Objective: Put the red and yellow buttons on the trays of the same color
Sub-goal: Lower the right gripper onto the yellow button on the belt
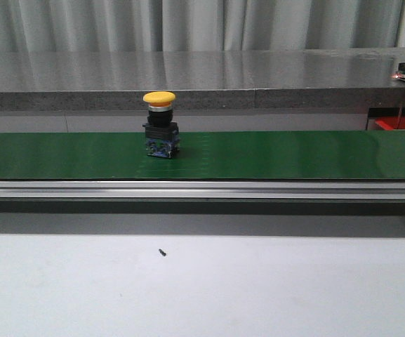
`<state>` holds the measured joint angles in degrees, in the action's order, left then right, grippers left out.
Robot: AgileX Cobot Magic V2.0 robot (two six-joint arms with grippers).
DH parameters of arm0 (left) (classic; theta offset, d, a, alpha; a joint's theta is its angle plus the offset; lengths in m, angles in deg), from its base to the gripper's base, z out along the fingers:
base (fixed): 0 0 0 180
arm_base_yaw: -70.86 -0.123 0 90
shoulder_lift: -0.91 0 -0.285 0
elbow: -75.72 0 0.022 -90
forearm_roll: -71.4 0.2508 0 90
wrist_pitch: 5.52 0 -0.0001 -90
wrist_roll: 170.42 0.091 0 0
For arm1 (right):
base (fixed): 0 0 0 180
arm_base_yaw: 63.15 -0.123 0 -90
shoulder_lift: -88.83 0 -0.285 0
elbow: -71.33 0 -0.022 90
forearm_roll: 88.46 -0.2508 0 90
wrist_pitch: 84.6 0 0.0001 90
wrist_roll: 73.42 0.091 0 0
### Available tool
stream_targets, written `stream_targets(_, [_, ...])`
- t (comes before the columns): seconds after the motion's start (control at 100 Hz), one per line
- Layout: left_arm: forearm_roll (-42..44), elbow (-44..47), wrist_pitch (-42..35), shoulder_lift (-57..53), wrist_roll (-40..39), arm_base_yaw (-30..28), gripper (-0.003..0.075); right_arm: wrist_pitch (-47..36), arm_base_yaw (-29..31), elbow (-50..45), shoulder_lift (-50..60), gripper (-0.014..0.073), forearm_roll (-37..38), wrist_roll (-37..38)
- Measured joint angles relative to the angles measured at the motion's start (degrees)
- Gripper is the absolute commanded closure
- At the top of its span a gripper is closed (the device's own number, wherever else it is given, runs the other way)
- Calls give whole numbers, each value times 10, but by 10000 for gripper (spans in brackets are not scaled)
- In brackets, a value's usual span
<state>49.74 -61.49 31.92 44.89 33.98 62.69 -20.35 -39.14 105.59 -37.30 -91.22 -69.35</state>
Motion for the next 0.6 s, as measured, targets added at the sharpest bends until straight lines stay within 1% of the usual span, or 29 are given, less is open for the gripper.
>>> stream_targets(0.22, [0,0,0,0,0,0,740,23,-15,0,66,128,0,-1])
stream_targets(0.42, [0,0,0,0,0,0,740,43,-63,-1,128,128,-3,-1])
stream_targets(0.6, [0,0,0,0,0,0,740,28,-116,-58,193,128,-4,-1])
